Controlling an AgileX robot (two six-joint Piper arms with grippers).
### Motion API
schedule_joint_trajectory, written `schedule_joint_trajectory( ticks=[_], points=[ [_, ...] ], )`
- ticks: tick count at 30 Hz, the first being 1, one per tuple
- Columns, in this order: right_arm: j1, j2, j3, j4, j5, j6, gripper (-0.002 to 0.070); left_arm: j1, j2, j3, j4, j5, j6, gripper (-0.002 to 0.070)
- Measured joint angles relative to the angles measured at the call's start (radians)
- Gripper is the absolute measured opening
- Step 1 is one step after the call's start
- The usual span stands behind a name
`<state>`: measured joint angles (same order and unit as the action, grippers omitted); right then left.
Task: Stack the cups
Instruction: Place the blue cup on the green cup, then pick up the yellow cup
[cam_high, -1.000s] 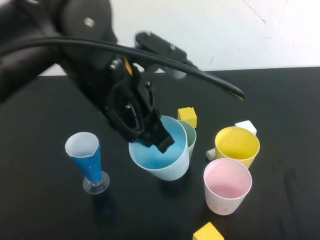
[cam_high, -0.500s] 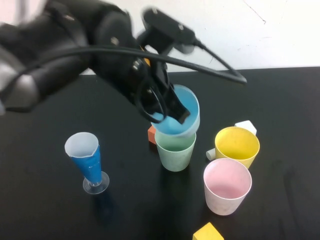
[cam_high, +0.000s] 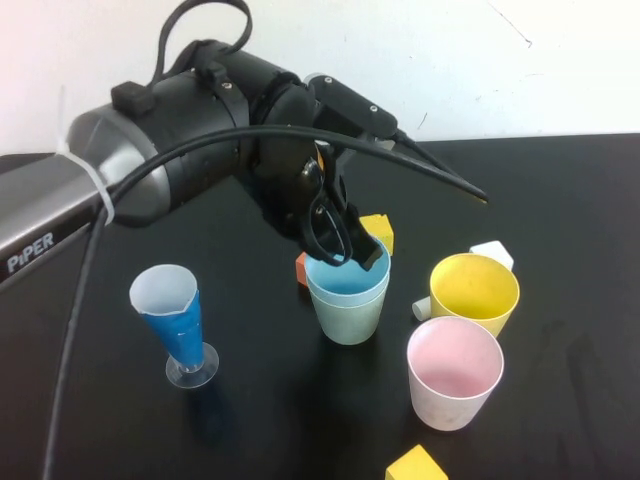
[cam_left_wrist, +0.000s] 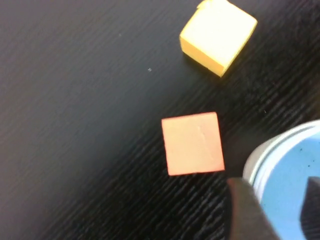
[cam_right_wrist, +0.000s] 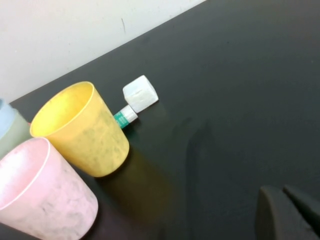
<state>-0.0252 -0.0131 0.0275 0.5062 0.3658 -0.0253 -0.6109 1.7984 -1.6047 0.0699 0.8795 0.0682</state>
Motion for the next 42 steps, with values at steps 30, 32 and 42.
schedule_joint_trajectory(
  ticks=[30,32,42],
  points=[
    [0.012,1.013,-1.033,0.024,0.736,-0.76,-0.0003,0.03,-0.671,0.479,-0.008,-0.035,0.058,0.0002],
    [0.037,1.097,-1.1,0.018,0.786,-0.772,-0.0003,0.03,-0.745,0.593,-0.008,-0.069,0.054,0.0002],
    [0.315,1.472,-1.44,-0.257,0.853,-0.648,-0.0003,0.03,-1.029,0.951,-0.01,-0.251,-0.038,0.0002]
  ],
)
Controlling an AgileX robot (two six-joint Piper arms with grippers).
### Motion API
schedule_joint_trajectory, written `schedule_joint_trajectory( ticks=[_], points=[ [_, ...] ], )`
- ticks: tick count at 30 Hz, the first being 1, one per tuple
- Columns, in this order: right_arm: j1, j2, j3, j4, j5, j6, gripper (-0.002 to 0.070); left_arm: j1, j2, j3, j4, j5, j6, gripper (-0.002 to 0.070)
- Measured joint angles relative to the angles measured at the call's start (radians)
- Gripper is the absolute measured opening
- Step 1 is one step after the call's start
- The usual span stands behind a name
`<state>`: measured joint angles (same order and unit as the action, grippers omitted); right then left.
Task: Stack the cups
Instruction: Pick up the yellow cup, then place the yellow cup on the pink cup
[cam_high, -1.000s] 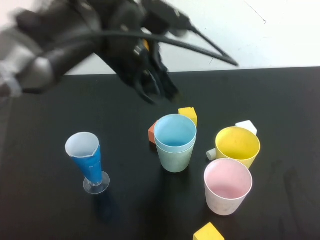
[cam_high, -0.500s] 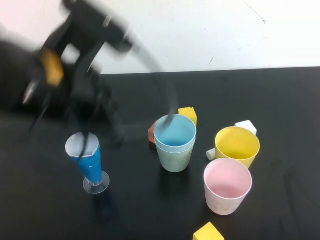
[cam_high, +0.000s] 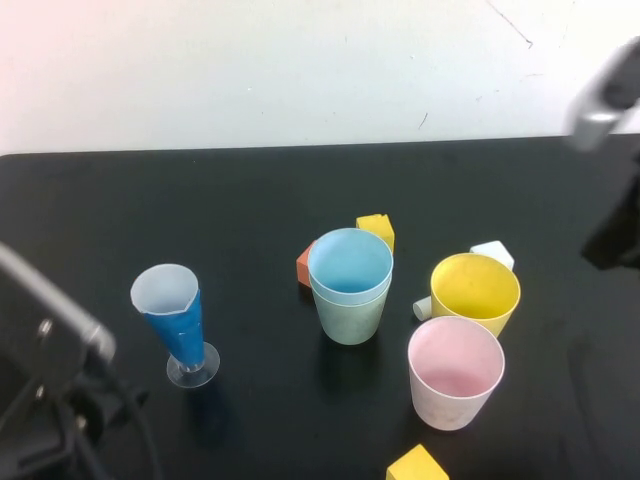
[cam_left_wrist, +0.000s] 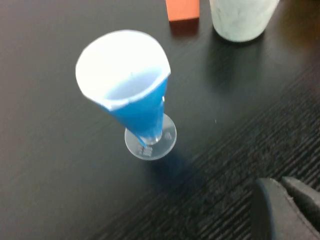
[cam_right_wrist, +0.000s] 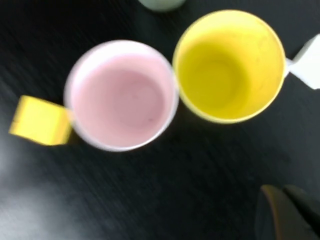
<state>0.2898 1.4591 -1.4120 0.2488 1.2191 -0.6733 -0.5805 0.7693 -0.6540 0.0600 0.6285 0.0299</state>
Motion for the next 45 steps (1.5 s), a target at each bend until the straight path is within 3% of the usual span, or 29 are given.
schedule_joint_trajectory(
  ticks=[8,10,16,19,23,27,29,31,37,45],
  points=[
    [0.078,0.247,-0.181,-0.091,0.011,0.027,0.0027,0.0,-0.047,0.056,0.0,-0.008,-0.01,0.0002],
    [0.082,0.288,-0.208,-0.091,0.011,0.027,0.0094,0.0,-0.047,0.056,0.0,-0.008,-0.012,0.0002],
    [0.082,0.395,-0.247,-0.093,0.001,0.035,0.0391,0.0,-0.047,0.056,0.0,-0.008,-0.012,0.0002],
    [0.082,0.435,-0.253,-0.093,-0.019,0.046,0.043,0.0,-0.047,0.056,0.0,-0.008,-0.012,0.0002],
    [0.082,0.49,-0.253,-0.093,-0.026,0.047,0.0377,0.0,-0.047,0.056,0.0,-0.015,-0.009,0.0002],
    [0.082,0.525,-0.253,-0.093,-0.029,0.049,0.0206,0.0,-0.047,0.056,0.0,-0.015,-0.009,0.0001],
    [0.082,0.527,-0.258,-0.093,-0.034,0.049,0.0085,0.0,-0.047,0.056,0.0,-0.015,-0.009,0.0001],
    [0.082,0.527,-0.284,-0.095,-0.02,0.05,0.0035,0.0,-0.047,0.056,0.0,-0.015,-0.006,0.0001],
    [0.082,0.454,-0.395,-0.154,0.001,0.069,0.0018,0.0,-0.047,0.056,0.0,-0.015,-0.006,0.0001],
    [0.082,0.182,-0.391,-0.13,0.016,0.086,0.0017,0.0,-0.047,0.056,0.002,-0.004,-0.006,0.0001]
  ],
)
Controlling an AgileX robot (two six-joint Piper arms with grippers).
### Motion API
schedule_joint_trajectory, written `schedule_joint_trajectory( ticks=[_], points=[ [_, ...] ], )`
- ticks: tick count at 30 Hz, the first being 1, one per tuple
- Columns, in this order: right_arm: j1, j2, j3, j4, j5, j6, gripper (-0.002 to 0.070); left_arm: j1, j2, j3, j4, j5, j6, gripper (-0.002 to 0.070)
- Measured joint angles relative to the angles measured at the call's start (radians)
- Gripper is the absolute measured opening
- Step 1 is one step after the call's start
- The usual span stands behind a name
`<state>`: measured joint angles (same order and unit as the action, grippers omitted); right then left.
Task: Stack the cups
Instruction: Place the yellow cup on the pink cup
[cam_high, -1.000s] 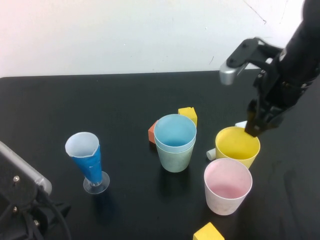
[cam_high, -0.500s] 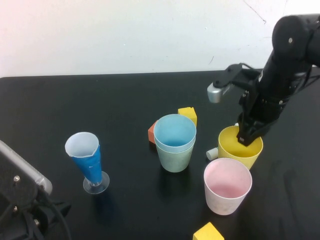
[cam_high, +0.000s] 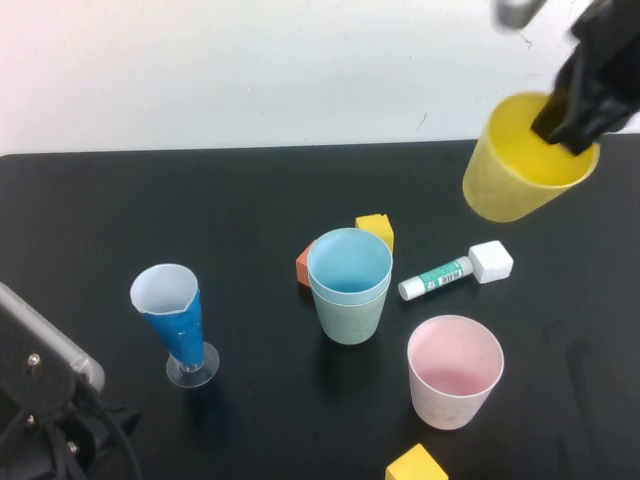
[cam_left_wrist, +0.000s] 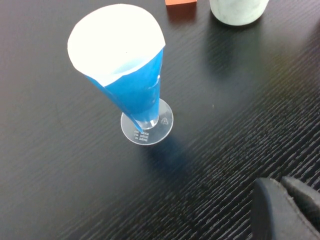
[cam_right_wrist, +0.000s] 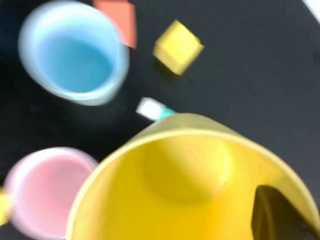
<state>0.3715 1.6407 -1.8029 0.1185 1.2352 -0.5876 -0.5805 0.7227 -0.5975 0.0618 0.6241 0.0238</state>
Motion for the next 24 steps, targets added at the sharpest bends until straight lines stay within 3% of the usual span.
schedule_joint_trajectory(
  ticks=[11,24],
  points=[
    [0.061,-0.109,0.356,0.11,0.006,-0.081,0.0017,0.0,0.0,0.0,-0.002,0.006,0.017,0.0001],
    [0.061,-0.038,0.376,0.154,-0.088,-0.11,0.0017,0.0,0.0,0.0,-0.004,-0.002,0.025,0.0]
  ],
)
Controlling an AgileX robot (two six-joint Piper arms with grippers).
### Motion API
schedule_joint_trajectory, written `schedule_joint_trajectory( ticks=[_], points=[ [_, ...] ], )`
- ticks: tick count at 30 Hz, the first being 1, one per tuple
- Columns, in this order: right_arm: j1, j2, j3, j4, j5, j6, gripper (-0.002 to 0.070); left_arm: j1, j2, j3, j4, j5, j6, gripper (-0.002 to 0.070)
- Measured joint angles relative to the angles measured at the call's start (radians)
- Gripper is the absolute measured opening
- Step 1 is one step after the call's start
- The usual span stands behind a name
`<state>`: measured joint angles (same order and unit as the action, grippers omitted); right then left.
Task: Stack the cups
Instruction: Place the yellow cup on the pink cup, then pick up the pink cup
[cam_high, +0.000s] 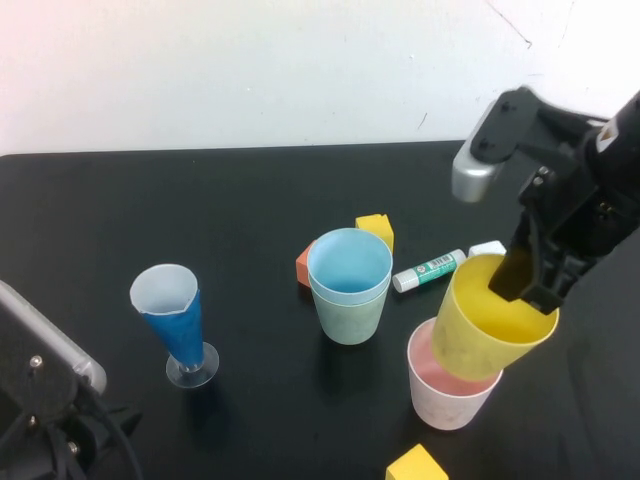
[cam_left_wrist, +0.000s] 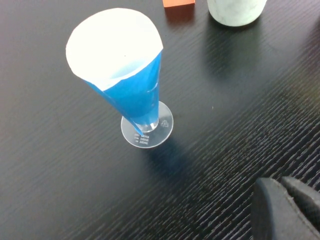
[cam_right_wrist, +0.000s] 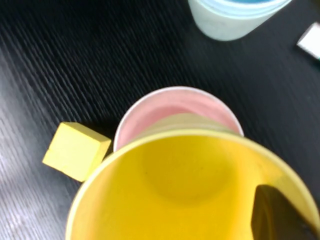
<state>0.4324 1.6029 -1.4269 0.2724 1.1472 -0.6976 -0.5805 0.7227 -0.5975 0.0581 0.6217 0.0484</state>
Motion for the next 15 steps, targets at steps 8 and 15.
schedule_joint_trajectory(
  ticks=[8,15],
  points=[
    [0.0,0.071,0.002,0.01,-0.002,-0.025,0.0212,0.0,0.0,0.0,-0.018,0.0,0.0,0.0],
    [0.0,0.155,0.002,0.032,-0.044,-0.025,0.0342,0.0,0.0,0.0,-0.021,-0.001,0.0,-0.0001]
  ],
)
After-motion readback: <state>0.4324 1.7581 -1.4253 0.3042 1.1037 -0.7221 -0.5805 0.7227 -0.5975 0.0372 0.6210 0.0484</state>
